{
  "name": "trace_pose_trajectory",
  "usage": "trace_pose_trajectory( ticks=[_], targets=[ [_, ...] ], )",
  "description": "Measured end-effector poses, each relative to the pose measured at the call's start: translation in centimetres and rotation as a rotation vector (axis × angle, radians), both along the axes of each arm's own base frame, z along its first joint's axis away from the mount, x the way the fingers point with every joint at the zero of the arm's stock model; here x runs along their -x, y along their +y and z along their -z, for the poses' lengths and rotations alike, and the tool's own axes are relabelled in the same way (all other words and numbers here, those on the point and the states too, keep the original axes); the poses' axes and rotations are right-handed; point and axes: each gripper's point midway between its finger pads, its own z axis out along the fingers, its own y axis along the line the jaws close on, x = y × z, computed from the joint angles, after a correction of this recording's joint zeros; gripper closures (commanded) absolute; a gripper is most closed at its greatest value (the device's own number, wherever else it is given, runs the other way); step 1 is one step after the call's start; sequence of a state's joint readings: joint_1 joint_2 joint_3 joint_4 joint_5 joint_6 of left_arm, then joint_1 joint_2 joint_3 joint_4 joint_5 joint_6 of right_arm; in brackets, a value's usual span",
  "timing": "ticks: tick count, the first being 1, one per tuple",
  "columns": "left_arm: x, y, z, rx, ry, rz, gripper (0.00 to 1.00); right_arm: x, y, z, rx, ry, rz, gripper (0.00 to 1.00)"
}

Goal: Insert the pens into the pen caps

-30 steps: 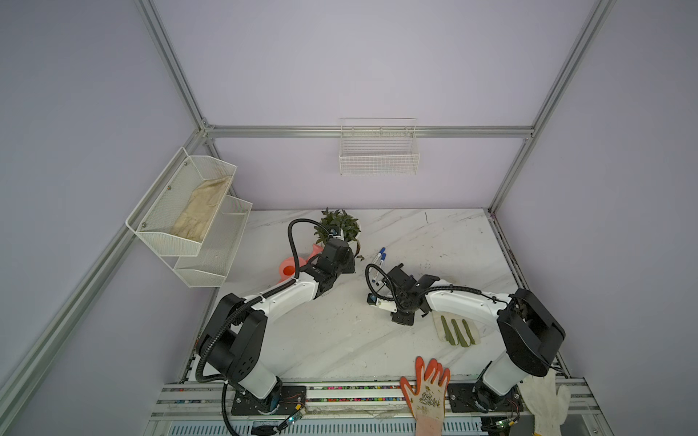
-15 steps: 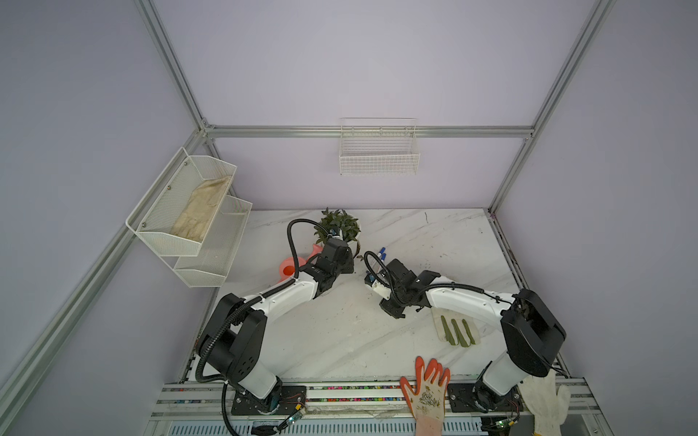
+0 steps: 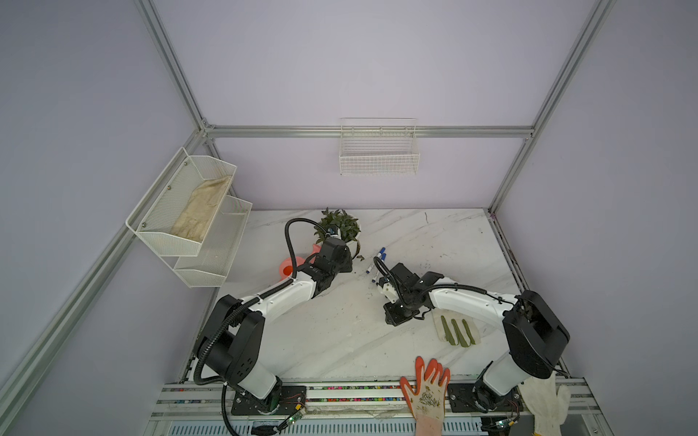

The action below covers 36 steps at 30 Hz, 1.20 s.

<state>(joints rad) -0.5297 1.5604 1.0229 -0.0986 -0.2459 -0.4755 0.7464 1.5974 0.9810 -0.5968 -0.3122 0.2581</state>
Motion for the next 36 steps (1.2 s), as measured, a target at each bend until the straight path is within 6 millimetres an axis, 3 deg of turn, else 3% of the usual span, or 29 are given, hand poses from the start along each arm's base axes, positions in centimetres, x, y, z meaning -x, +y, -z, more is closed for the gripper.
trace_pose_trajectory(
  ticks=[3,6,8,19,36],
  targets=[
    [0.1,0.1,-0.8,0.002,-0.016,0.004,1.0,0.3,-1.9,1.4,-0.008,0.066,0.118,0.78],
    [0.0,0.3,-1.3,-0.002,-0.029,0.012,1.0,0.6,-3.3,2.8,-0.003,0.117,0.203,0.7],
    [0.0,0.4,-1.3,-0.007,-0.031,0.014,1.0,0.3,-3.2,2.8,-0.03,0.126,0.236,0.63],
    [0.0,0.4,-1.4,-0.008,-0.034,0.023,1.0,-4.1,-3.3,2.4,-0.106,0.059,0.334,0.5],
    [0.0,0.3,-1.4,-0.015,-0.035,0.033,1.0,-10.2,-2.1,2.4,-0.074,-0.043,0.343,0.52]
  ],
)
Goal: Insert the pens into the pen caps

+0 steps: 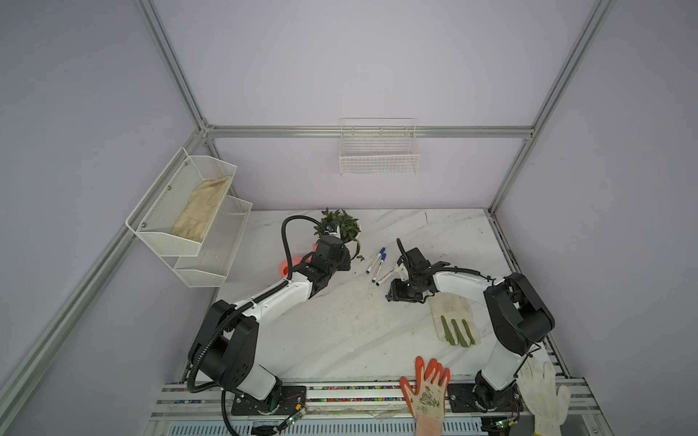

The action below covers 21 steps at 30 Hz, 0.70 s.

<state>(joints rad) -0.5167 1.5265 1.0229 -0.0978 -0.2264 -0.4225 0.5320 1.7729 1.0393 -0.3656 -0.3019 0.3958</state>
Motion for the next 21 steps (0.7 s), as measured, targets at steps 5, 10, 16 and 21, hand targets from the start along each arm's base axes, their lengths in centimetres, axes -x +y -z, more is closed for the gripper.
trace_pose_trajectory(
  ticks=[5,10,16,21],
  targets=[
    [0.0,0.0,0.0,0.0,0.0,0.0,1.0,-1.4,-0.1,0.1,0.057,-0.037,0.009,0.52],
    [0.0,0.0,-0.3,0.005,-0.006,0.002,1.0,-1.7,0.1,0.2,0.131,-0.079,-0.011,0.52],
    [0.1,0.0,-1.2,0.017,-0.026,0.002,1.0,-0.7,-0.7,0.3,0.192,-0.101,-0.018,0.51],
    [0.2,-0.1,-1.1,0.022,-0.023,0.01,1.0,0.2,-1.6,0.3,0.21,-0.091,-0.016,0.51]
  ],
)
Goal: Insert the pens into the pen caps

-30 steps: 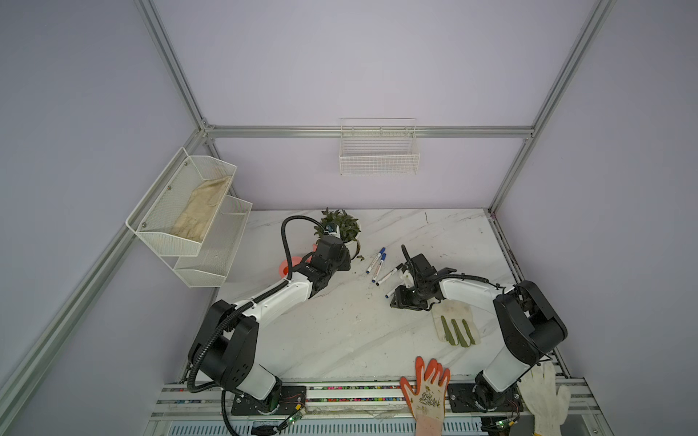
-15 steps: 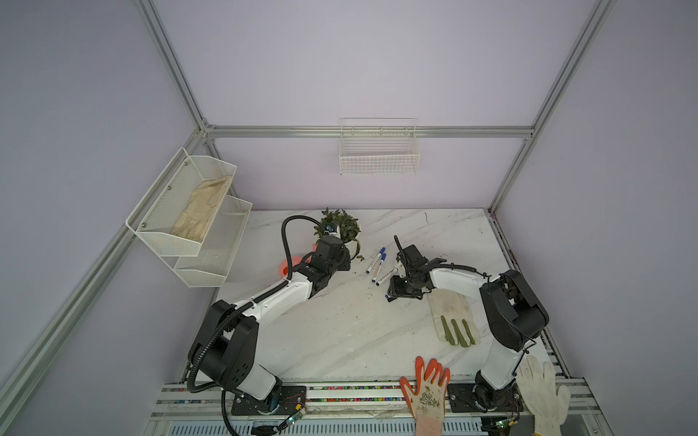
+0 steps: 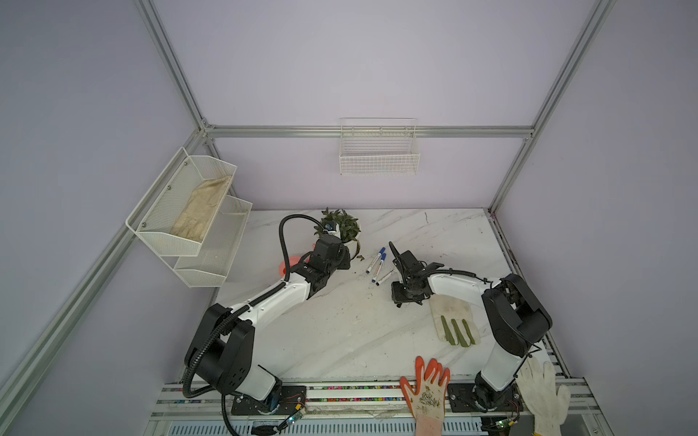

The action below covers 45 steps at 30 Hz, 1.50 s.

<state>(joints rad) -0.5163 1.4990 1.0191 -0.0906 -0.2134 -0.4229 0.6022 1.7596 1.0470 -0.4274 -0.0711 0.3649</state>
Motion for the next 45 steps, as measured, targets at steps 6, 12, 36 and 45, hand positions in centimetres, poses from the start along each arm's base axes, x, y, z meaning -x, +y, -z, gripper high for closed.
trace_pose_trajectory(
  ticks=[6,12,36,45],
  targets=[
    [0.1,0.0,0.2,0.0,0.005,0.004,1.0,0.4,-0.3,0.0,0.005,0.005,-0.003,0.51],
    [0.1,-0.1,0.2,0.002,0.007,0.008,1.0,2.6,-2.0,-0.3,0.037,0.036,0.009,0.51],
    [0.2,-0.5,0.2,0.019,0.01,0.027,1.0,7.2,-6.6,0.7,0.138,0.117,0.118,0.52],
    [0.4,-1.2,0.2,0.038,0.018,0.059,1.0,4.2,-7.5,0.6,0.099,0.083,0.18,0.7]
  ],
)
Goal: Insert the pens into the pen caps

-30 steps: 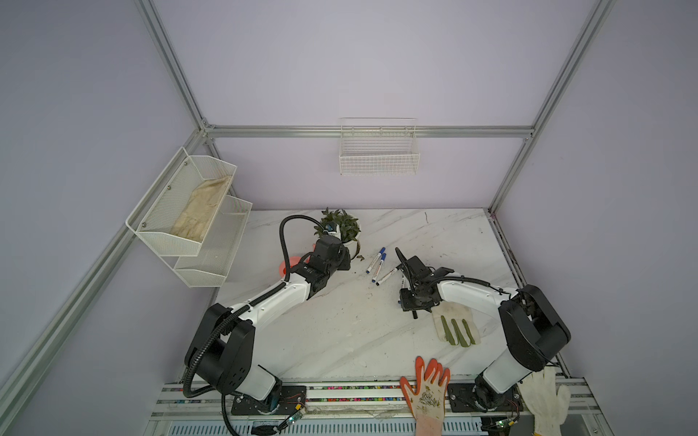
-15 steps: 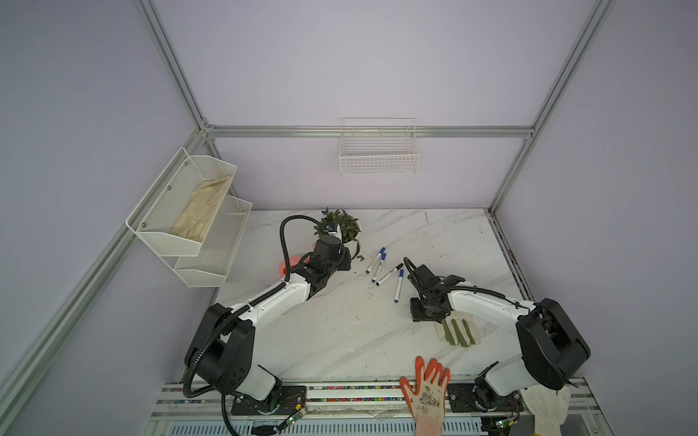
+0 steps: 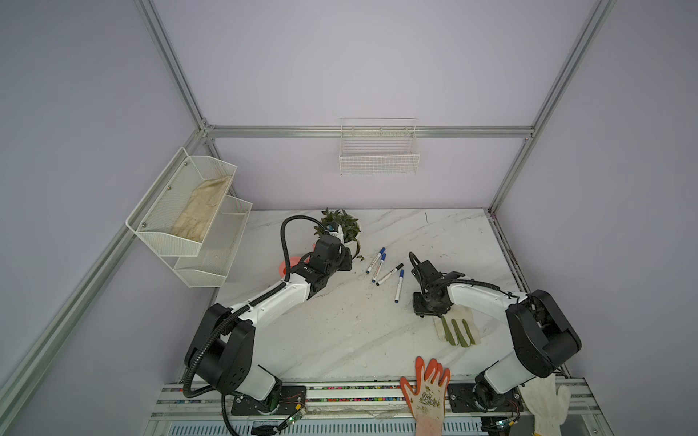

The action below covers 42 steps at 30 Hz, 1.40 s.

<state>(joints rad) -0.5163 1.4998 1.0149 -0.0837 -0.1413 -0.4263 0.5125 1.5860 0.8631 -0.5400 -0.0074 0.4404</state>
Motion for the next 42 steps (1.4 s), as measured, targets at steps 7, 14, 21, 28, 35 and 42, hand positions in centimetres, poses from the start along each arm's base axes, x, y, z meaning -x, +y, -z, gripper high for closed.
trace_pose_trajectory(
  ticks=[7,14,21,28,35,42],
  targets=[
    [0.7,-1.4,0.5,0.006,0.024,0.102,1.0,-1.8,0.7,0.0,-0.046,-0.038,-0.003,1.0],
    [2.4,-4.0,0.5,0.019,0.031,0.308,1.0,-4.2,3.1,-2.2,-0.151,-0.089,-0.059,1.0],
    [3.8,-3.7,3.9,0.004,0.099,0.333,1.0,-7.1,5.5,-5.0,-0.243,-0.206,-0.11,1.0],
    [3.9,-3.9,4.1,0.012,0.101,0.345,1.0,-7.7,5.9,-5.6,-0.261,-0.234,-0.119,0.96],
    [4.3,-4.3,4.1,0.019,0.104,0.375,1.0,-8.5,6.3,-6.4,-0.27,-0.272,-0.128,0.94],
    [4.9,-5.2,5.2,-0.006,0.123,0.427,1.0,-9.3,5.9,-6.9,-0.271,-0.297,-0.115,0.92]
  ],
)
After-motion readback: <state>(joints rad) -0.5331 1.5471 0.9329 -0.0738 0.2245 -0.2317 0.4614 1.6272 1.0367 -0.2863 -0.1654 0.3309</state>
